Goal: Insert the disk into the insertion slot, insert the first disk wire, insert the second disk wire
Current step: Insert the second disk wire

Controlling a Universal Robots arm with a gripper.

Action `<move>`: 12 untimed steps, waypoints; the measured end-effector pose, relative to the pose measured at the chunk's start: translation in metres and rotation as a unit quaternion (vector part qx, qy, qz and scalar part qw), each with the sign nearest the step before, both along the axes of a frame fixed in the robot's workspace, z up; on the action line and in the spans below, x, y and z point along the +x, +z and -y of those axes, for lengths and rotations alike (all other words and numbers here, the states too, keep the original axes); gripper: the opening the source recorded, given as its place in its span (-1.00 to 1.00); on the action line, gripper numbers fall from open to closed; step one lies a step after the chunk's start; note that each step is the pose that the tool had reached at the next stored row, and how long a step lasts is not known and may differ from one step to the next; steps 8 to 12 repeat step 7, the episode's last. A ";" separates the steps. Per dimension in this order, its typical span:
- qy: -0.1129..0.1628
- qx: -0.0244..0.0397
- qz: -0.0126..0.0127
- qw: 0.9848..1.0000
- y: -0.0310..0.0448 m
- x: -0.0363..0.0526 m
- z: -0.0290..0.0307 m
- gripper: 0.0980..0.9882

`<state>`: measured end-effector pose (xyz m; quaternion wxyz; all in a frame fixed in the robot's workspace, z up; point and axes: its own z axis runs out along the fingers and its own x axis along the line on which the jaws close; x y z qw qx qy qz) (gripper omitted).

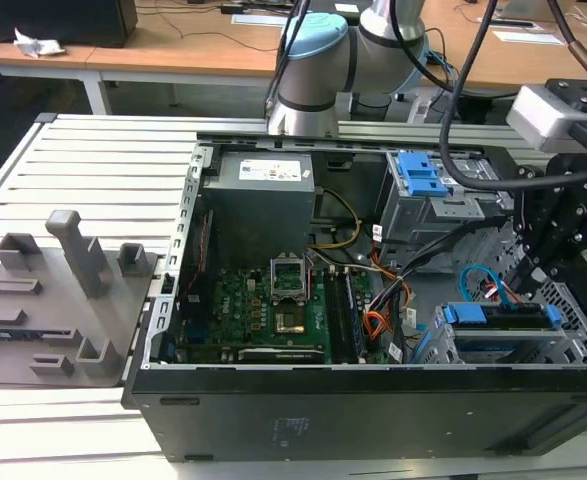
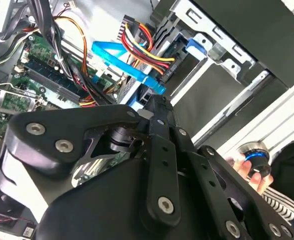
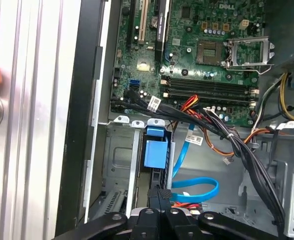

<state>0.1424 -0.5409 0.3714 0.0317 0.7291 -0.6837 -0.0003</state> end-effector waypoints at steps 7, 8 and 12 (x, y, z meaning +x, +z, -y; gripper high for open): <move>0.000 0.000 0.000 1.000 0.0001 -0.0054 0.0000 -0.98; 0.000 0.000 0.000 1.000 0.0001 -0.0054 0.0000 -0.98; 0.000 0.000 0.000 1.000 0.0001 -0.0054 0.0000 -0.98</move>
